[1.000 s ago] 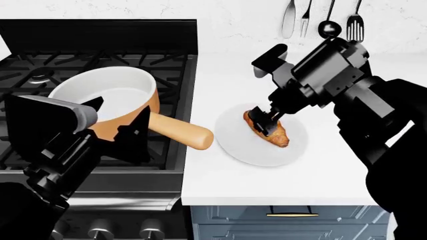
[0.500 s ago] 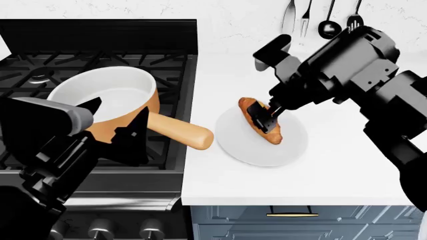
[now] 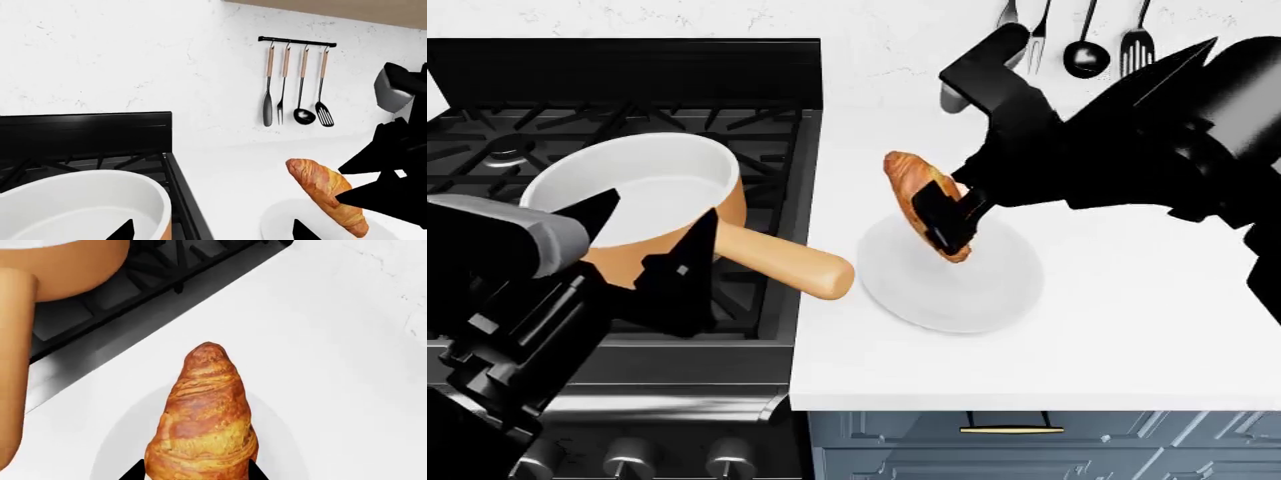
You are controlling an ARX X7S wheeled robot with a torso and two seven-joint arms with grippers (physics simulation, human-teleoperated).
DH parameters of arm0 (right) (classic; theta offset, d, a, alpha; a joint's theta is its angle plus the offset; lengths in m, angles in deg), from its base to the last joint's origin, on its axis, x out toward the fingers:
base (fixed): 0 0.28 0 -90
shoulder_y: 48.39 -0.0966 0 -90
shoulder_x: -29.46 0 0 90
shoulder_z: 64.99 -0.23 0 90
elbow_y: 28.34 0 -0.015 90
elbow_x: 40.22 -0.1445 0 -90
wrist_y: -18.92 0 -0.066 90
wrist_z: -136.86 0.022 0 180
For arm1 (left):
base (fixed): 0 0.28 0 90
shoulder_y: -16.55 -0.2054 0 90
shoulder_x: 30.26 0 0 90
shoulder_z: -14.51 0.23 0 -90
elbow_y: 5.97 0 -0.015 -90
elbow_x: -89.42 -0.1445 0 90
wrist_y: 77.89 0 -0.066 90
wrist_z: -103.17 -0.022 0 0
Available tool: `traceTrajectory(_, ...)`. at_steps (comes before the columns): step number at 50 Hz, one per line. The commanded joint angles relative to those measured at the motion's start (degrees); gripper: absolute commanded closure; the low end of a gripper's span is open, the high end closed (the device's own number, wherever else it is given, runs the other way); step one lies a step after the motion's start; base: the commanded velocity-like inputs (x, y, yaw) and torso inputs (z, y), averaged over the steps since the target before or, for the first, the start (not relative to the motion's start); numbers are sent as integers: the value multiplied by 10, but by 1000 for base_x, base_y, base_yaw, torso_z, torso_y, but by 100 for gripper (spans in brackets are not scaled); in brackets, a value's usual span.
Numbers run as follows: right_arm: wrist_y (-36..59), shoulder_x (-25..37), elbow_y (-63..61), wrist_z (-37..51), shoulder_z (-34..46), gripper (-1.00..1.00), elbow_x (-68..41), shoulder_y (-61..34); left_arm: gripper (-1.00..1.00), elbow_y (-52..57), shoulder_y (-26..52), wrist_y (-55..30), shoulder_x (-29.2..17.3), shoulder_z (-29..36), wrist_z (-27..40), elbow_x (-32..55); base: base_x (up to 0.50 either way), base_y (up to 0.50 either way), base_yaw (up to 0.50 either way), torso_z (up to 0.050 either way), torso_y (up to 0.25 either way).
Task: Pick the croissant and place it on the pan. Then turn on the stove to warm the croissant.
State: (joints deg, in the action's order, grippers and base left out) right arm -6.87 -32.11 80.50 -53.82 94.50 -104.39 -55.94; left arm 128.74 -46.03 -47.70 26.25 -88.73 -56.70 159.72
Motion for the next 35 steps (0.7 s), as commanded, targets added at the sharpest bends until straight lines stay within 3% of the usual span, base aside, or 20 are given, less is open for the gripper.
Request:
traceTrajectory(1, -11, 64, -140, 93, -73, 100, -56, 18, -100, 18, -4, -1, -7, -16, 19, 32, 0, 0, 0, 0, 0)
traceTrajectory(35, -137, 159, -278, 243, -209, 100, -143, 109, -100, 23, 5, 6, -10, -4, 32, 40, 0, 0, 0, 0, 0)
